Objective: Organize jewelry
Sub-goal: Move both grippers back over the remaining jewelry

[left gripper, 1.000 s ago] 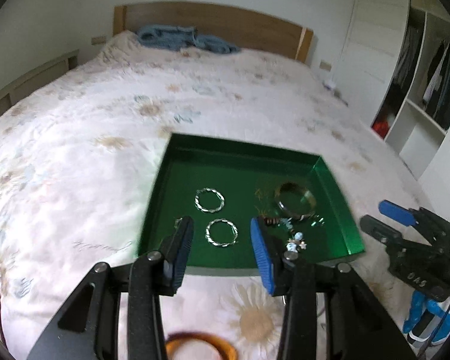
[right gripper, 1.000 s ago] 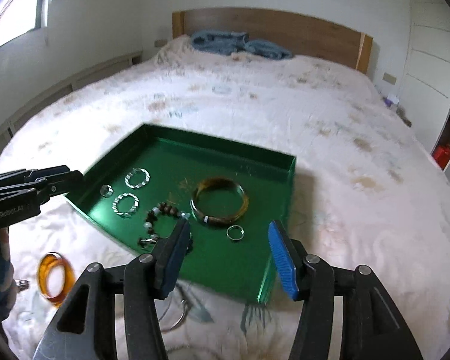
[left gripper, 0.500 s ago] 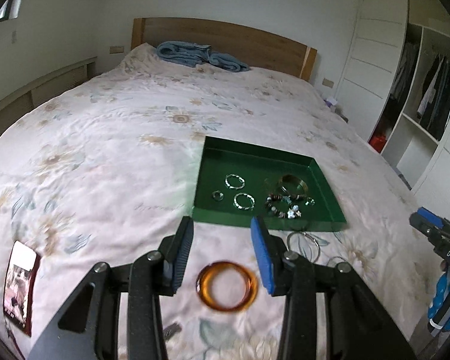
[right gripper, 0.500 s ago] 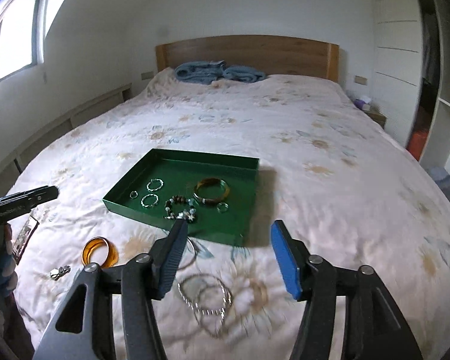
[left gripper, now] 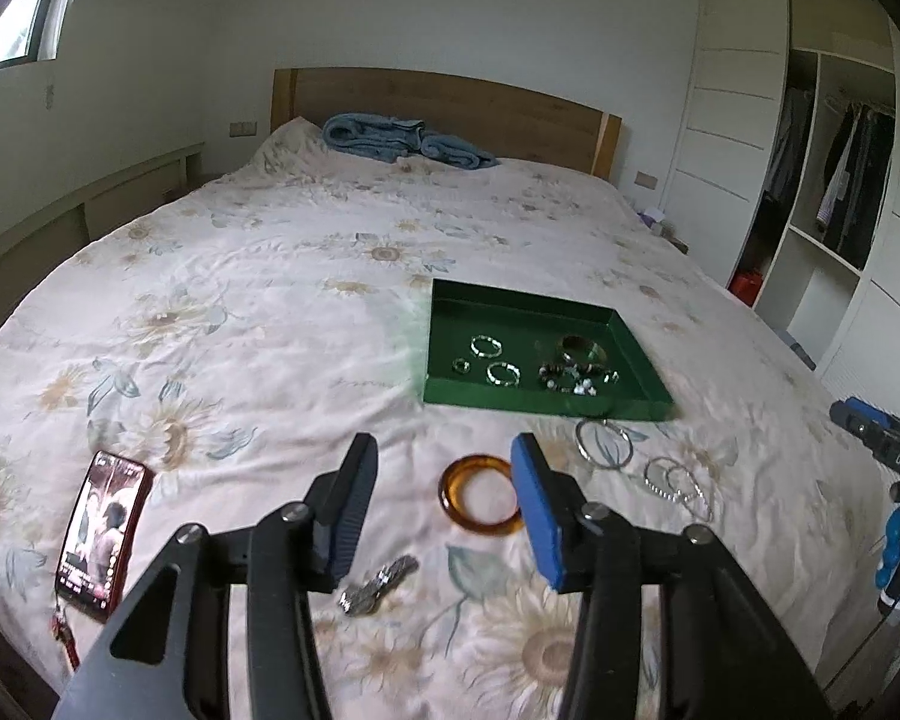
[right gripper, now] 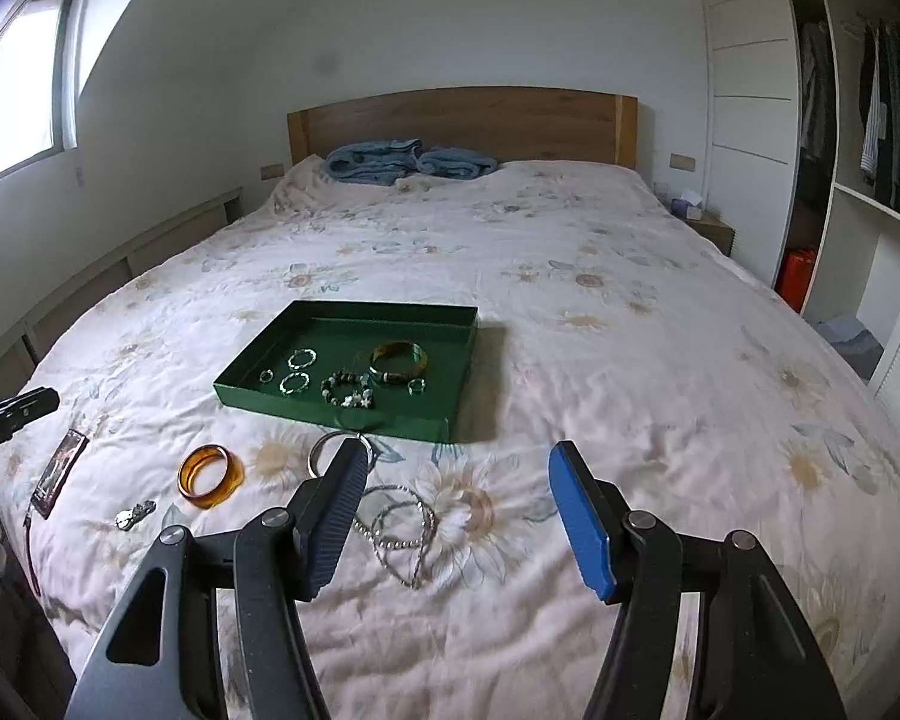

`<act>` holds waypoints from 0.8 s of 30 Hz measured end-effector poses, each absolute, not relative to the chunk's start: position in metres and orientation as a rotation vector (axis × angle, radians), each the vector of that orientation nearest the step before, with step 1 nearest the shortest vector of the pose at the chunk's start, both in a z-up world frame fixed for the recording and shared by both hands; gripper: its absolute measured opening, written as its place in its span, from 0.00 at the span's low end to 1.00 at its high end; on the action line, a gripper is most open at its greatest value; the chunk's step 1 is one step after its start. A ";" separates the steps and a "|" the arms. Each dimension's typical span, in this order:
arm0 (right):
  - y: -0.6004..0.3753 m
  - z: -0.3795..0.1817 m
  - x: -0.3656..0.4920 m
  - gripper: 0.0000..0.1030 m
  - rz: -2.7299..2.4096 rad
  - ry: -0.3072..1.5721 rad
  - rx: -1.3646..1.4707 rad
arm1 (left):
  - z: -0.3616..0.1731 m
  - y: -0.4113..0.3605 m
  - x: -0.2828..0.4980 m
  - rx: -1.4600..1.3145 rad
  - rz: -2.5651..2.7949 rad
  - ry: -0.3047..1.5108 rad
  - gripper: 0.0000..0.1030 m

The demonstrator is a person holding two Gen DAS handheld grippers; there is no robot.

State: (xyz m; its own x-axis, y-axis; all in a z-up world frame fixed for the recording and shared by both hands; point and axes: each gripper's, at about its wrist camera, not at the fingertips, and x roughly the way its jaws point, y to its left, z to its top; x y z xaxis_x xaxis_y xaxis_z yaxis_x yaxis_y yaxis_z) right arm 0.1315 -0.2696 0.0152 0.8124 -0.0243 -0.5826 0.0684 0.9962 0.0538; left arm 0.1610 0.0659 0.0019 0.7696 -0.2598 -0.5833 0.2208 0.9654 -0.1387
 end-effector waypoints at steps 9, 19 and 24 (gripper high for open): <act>-0.252 -0.002 0.113 0.62 -0.021 0.653 0.051 | -0.013 0.077 0.131 -0.066 -0.249 0.655 0.44; -0.240 -0.021 0.089 0.62 0.018 0.673 0.078 | -0.031 0.082 0.100 -0.096 -0.246 0.693 0.44; -0.248 -0.025 0.077 0.62 0.014 0.672 0.085 | -0.039 0.096 0.088 -0.111 -0.210 0.709 0.44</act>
State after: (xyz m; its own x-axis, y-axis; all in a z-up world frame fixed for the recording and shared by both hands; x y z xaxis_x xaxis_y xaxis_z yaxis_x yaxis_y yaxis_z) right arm 0.0772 -0.2482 -0.0252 0.7823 0.0405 -0.6215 0.0144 0.9964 0.0831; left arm 0.0883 0.0960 -0.0389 0.7392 -0.2290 -0.6334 0.1537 0.9730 -0.1724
